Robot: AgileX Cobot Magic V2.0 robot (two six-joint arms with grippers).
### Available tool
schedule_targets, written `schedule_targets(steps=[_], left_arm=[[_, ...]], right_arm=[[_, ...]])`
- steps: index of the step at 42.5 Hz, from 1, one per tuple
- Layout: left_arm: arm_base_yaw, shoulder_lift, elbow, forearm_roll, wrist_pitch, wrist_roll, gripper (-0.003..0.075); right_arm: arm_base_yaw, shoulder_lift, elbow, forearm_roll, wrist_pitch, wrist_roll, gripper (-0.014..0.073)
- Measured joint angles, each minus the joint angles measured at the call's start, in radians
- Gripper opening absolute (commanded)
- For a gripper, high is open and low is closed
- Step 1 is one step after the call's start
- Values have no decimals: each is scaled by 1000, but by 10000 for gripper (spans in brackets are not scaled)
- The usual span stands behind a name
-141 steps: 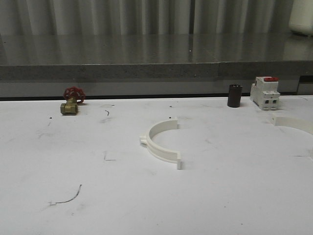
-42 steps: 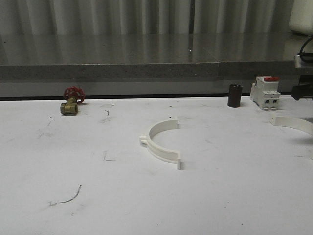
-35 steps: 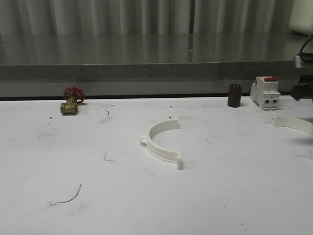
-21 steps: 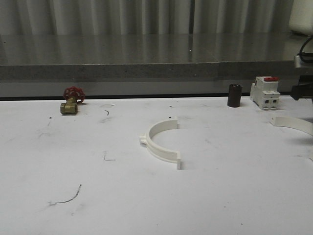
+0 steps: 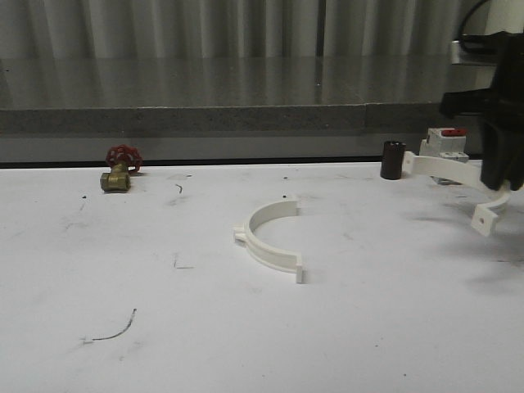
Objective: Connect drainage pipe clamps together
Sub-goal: 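Carry the clamp half toward the first half and align the ends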
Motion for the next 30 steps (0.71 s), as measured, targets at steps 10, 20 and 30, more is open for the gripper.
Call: schedule_targets(steps=[10,20,30], left_arm=[[0,0,0,0,0,0,273],[0,0,0,0,0,0,273],[0,0,0,0,0,0,273]], right_arm=[[160,-14,0,40,6,5,207],[249,-14,0,109,-31,105,207],[251,-10,0,50,-67,307,207]])
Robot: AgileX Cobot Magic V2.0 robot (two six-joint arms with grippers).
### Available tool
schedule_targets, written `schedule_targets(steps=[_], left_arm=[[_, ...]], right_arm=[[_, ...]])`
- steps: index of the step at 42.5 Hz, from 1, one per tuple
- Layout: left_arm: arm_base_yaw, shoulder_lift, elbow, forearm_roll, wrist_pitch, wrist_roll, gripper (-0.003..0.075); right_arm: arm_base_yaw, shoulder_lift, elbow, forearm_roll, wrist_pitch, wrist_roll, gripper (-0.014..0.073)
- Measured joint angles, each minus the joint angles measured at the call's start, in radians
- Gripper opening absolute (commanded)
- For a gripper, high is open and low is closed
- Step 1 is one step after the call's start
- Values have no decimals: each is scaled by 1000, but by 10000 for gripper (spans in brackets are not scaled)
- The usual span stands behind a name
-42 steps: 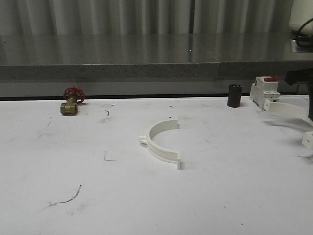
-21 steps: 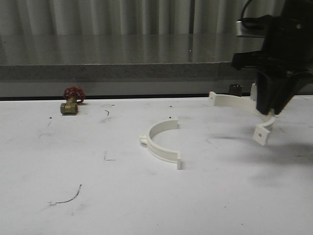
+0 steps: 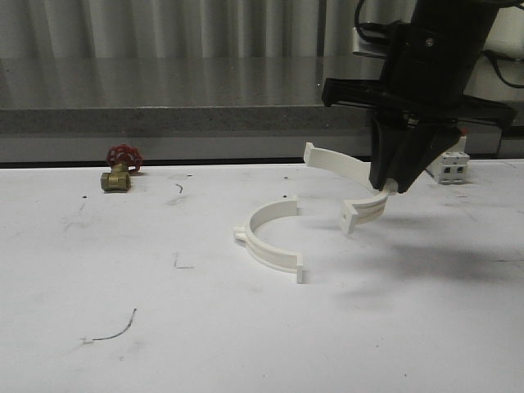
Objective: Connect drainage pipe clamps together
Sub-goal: 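Carry the clamp half toward the first half and align the ends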
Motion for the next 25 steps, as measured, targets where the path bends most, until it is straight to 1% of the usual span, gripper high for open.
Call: schedule_targets(steps=[5,10,25], left_arm=[[0,0,0,0,0,0,273],[0,0,0,0,0,0,273],[0,0,0,0,0,0,273]], right_arm=[[0,32,0,-28,-20,60,207],[0,72,-2,-37,-37,88,207],[0,162,-65,-42,-39,94,207]])
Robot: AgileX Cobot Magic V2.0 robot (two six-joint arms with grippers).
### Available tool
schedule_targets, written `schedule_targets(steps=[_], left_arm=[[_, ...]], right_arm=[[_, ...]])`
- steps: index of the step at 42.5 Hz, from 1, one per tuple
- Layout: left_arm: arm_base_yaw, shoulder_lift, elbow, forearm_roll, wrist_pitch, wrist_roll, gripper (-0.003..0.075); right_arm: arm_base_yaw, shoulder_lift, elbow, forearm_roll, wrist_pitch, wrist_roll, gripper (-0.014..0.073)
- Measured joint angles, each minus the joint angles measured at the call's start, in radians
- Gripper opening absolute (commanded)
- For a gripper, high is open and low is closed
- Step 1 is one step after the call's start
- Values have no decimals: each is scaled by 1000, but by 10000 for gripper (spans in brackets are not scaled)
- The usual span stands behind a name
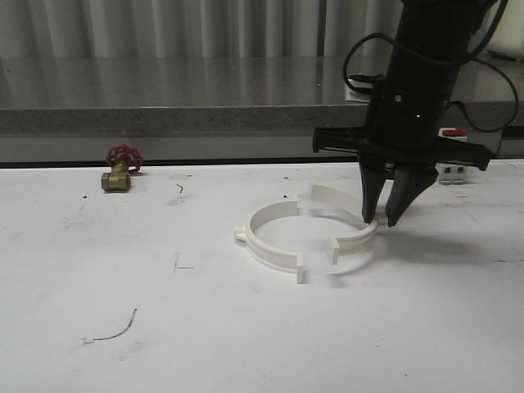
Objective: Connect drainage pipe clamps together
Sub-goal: 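Carry the clamp half toward the first half and align the ends, then press the held half down onto the first half to join them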
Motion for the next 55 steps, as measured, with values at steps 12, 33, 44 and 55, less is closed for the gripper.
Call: schedule_targets(steps=[12,33,44,55], left_arm=[[0,0,0,0,0,0,273],[0,0,0,0,0,0,273],[0,0,0,0,0,0,273],[0,0,0,0,0,0,273]], right_arm=[[0,14,-3,0,0,23,207],[16,16,-3,0,-21,51,209],[18,46,-5,2,-23,53,209],[20,48,-5,8,-34,56,209]])
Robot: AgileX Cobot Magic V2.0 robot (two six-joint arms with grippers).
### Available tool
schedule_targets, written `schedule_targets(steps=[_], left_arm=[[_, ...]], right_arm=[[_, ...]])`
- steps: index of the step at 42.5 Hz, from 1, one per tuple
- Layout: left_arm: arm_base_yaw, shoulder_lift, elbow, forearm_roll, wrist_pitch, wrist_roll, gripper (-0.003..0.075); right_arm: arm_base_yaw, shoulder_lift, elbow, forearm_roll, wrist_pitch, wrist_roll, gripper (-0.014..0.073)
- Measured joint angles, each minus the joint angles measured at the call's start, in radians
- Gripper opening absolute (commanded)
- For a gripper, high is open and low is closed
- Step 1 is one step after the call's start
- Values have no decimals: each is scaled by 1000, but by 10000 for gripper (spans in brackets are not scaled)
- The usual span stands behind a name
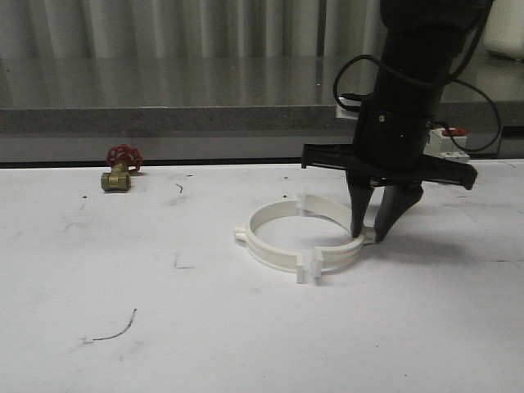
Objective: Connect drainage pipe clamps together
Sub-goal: 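Press the held half down onto the first half to join them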
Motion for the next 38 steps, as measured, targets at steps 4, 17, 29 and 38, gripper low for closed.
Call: schedule_targets(steps=[4,17,29,38], left_arm=[[0,0,0,0,0,0,273],[0,0,0,0,0,0,273],[0,0,0,0,0,0,273],[0,0,0,0,0,0,273]], right_arm=[[0,0,0,0,-2,2,209],[5,0,0,7,-6,2,209],[16,2,-1,19,-17,2,209],[16,4,-2,20,-17,4,210]])
